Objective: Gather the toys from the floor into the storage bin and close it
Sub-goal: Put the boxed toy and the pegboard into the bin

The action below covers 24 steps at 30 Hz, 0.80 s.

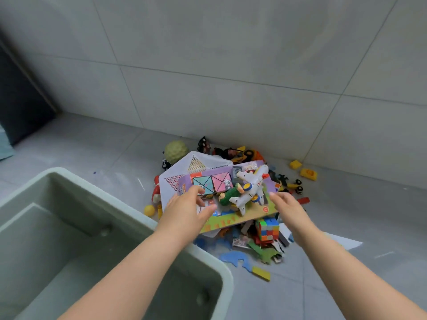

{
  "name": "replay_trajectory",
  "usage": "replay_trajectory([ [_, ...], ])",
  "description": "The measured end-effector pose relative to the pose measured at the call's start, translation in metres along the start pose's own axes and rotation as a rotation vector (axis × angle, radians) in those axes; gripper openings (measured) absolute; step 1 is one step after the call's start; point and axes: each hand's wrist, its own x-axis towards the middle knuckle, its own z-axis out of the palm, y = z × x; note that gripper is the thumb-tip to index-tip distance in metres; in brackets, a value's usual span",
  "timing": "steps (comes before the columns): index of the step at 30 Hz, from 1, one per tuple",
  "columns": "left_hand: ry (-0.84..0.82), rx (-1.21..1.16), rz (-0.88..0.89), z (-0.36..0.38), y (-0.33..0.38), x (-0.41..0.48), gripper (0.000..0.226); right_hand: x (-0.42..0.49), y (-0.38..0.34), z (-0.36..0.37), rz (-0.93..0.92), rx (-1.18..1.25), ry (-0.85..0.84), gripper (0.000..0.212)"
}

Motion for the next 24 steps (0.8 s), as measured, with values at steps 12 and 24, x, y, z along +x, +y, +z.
replay_trajectory([
  [12,-0.047,-0.371,-0.708,0.062,-0.039,0.124,0.105,0.105,0.033,-0.001,0.140,-0.080,-0.106,0.087],
  [24,-0.060,-0.404,-0.767,0.087,-0.047,0.141,0.078,0.125,0.020,0.025,0.047,-0.115,0.009,0.116],
])
